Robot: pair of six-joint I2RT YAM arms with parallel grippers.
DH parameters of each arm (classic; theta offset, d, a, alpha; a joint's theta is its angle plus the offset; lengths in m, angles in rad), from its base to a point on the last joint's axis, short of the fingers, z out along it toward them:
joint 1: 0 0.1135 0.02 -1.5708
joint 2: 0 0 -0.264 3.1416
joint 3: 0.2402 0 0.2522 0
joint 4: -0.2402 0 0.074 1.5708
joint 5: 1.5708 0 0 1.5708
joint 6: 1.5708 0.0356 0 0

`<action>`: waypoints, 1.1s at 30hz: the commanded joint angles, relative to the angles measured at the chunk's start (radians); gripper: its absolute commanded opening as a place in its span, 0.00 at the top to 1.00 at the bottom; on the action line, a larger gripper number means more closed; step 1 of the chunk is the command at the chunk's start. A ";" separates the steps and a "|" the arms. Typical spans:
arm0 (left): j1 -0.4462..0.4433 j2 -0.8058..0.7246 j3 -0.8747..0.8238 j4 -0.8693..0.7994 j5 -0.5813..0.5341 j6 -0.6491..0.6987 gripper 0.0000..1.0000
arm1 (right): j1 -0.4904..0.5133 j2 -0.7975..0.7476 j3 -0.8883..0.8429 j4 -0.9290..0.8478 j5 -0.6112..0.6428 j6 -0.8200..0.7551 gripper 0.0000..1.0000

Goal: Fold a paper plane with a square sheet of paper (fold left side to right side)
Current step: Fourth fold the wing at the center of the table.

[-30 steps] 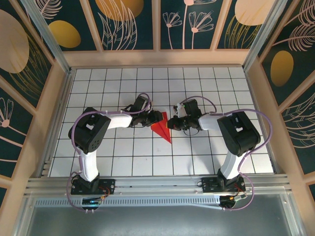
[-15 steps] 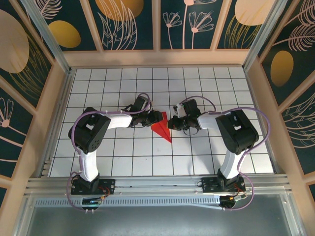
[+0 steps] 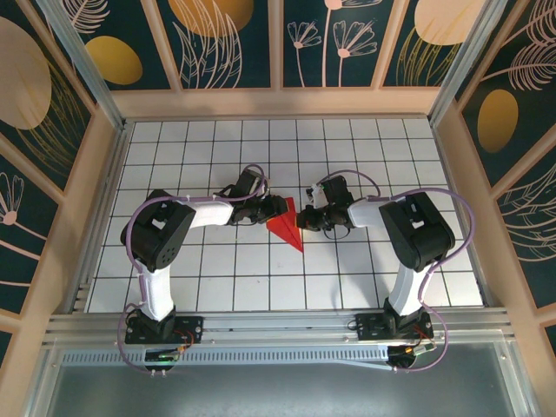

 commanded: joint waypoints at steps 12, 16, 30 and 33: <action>0.000 -0.044 0.014 -0.043 -0.043 0.008 0.51 | 0.013 0.059 -0.006 -0.062 0.073 -0.013 1.00; -0.001 -0.084 0.015 -0.074 -0.085 0.022 0.50 | 0.014 0.058 -0.011 -0.060 0.071 -0.013 1.00; -0.001 -0.057 0.014 0.057 0.049 -0.007 0.95 | 0.015 0.065 0.004 -0.087 0.090 -0.010 1.00; -0.001 -0.033 0.026 0.063 0.064 -0.009 1.00 | 0.015 0.064 0.006 -0.095 0.095 -0.012 1.00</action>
